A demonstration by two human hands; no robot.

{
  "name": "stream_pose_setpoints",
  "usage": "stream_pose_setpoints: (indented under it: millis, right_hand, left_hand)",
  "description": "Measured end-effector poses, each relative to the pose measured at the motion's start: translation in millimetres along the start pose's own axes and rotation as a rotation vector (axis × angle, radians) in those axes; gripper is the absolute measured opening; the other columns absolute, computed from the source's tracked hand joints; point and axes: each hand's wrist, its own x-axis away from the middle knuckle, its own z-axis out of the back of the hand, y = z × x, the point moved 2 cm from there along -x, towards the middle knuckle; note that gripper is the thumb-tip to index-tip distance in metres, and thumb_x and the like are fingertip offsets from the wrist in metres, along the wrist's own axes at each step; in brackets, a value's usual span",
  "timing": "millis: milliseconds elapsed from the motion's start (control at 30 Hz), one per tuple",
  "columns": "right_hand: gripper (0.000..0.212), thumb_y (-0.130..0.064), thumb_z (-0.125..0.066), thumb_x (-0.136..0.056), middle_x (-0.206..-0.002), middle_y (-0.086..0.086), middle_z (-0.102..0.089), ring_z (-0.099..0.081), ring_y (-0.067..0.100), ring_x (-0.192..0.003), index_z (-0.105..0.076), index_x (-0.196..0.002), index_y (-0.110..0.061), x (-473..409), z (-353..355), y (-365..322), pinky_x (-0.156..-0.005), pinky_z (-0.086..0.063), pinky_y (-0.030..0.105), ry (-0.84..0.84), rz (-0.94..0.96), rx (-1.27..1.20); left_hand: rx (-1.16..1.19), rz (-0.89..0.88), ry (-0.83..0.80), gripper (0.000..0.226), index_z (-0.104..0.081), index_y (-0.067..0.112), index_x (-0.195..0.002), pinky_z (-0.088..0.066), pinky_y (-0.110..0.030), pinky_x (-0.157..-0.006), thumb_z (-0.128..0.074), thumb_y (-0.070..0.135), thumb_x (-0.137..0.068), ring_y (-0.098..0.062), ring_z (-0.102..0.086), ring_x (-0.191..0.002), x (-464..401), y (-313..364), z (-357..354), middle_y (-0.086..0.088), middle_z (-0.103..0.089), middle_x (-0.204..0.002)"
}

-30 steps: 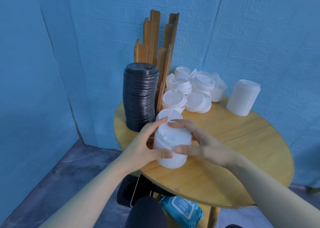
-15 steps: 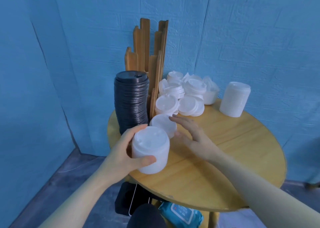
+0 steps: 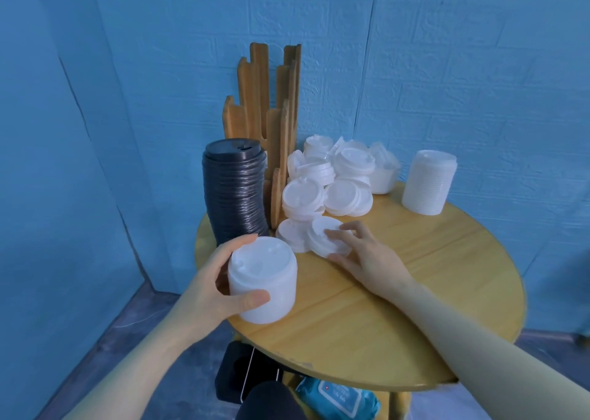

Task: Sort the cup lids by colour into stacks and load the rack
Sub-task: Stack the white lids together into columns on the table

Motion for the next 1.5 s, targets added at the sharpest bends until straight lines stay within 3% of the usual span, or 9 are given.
stream_pose_setpoints:
  millis: [233,500,700,967,1033,1133,1233,1333,1500]
  right_hand:
    - [0.038,-0.038,-0.056,-0.096,-0.129,-0.006,-0.048,-0.06,0.013,-0.102,-0.054,-0.134,-0.035,22.7,27.2,44.2,-0.085,-0.037,0.03,0.066,-0.082,0.11]
    - [0.025,-0.022,-0.074,-0.085,-0.108,-0.003,-0.06,-0.063,0.024,-0.092,-0.071,-0.109,-0.023,36.7,36.8,64.3,-0.079,-0.041,0.035,0.278,-0.131,0.128]
    - [0.019,-0.022,-0.08,-0.078,-0.1,0.0,-0.063,-0.061,0.026,-0.088,-0.068,-0.091,-0.015,40.1,40.8,55.9,-0.076,-0.043,0.037,0.442,-0.096,0.172]
    - [0.027,-0.023,-0.077,-0.079,-0.138,-0.007,-0.046,-0.043,0.002,-0.125,-0.052,-0.09,-0.024,43.8,41.2,56.7,-0.097,-0.037,0.03,0.342,-0.241,-0.241]
    - [0.027,-0.022,-0.076,-0.08,-0.139,-0.006,-0.045,-0.032,-0.008,-0.131,-0.05,-0.089,-0.022,43.0,39.4,57.5,-0.101,-0.036,0.029,0.283,-0.256,-0.293]
    - [0.029,-0.028,-0.075,-0.079,-0.135,-0.008,-0.047,-0.025,-0.001,-0.142,-0.047,-0.089,-0.027,41.9,37.6,58.3,-0.109,-0.034,0.038,0.251,-0.276,-0.324]
    - [0.032,-0.026,-0.075,-0.079,-0.129,-0.011,-0.046,-0.024,0.003,-0.144,-0.046,-0.091,-0.028,41.6,37.8,58.9,-0.11,-0.032,0.042,0.252,-0.315,-0.346]
    - [0.033,-0.03,-0.077,-0.078,-0.123,-0.014,-0.048,-0.038,0.011,-0.136,-0.046,-0.088,-0.031,41.9,40.1,59.0,-0.11,-0.031,0.044,0.254,-0.364,-0.355]
    - [0.048,-0.055,-0.071,-0.064,-0.128,-0.021,-0.056,-0.05,0.001,-0.122,-0.055,-0.102,-0.03,32.8,59.9,39.8,-0.103,-0.039,0.037,0.487,-0.267,-0.598]
  left_hand:
    - [-0.021,-0.007,-0.077,0.086,-0.05,0.056,-0.129,-0.043,-0.043,-0.111,-0.088,0.063,-0.052,-0.004,-0.049,-0.13,-15.1,1.4,-19.0,0.022,-0.055,-0.136]
    - [0.024,-0.015,-0.217,0.088,-0.048,0.045,-0.134,-0.044,-0.014,-0.098,-0.088,0.047,-0.056,0.006,-0.052,-0.123,-52.8,10.0,-69.6,0.024,-0.057,-0.133]
    - [0.086,-0.017,-0.294,0.087,-0.046,0.041,-0.133,-0.045,-0.01,-0.093,-0.089,0.037,-0.058,0.008,-0.054,-0.119,-81.8,14.2,-93.2,0.015,-0.053,-0.138]
    - [0.126,-0.02,-0.302,0.09,-0.046,0.046,-0.135,-0.042,-0.01,-0.098,-0.087,0.043,-0.055,0.008,-0.049,-0.127,-93.2,6.1,-98.7,0.026,-0.054,-0.137]
    - [0.144,-0.016,-0.303,0.091,-0.046,0.045,-0.136,-0.042,-0.01,-0.098,-0.087,0.042,-0.054,0.007,-0.05,-0.127,-93.2,4.3,-98.3,0.028,-0.057,-0.133]
    - [0.151,-0.023,-0.307,0.094,-0.046,0.044,-0.136,-0.041,-0.012,-0.102,-0.089,0.044,-0.053,0.006,-0.048,-0.13,-94.2,3.0,-97.8,0.03,-0.055,-0.135]
    - [0.152,-0.026,-0.316,0.099,-0.045,0.043,-0.139,-0.039,-0.019,-0.106,-0.09,0.051,-0.051,0.004,-0.046,-0.133,-94.2,2.2,-98.1,0.029,-0.053,-0.139]
    - [0.172,-0.016,-0.33,0.095,-0.043,0.043,-0.139,-0.041,-0.01,-0.099,-0.087,0.042,-0.055,0.008,-0.047,-0.129,-92.9,2.5,-99.1,0.032,-0.054,-0.135]
    - [0.19,-0.009,-0.328,0.094,-0.042,0.048,-0.137,-0.04,-0.006,-0.096,-0.087,0.041,-0.054,0.012,-0.047,-0.127,-92.6,2.8,-98.7,0.032,-0.051,-0.136]
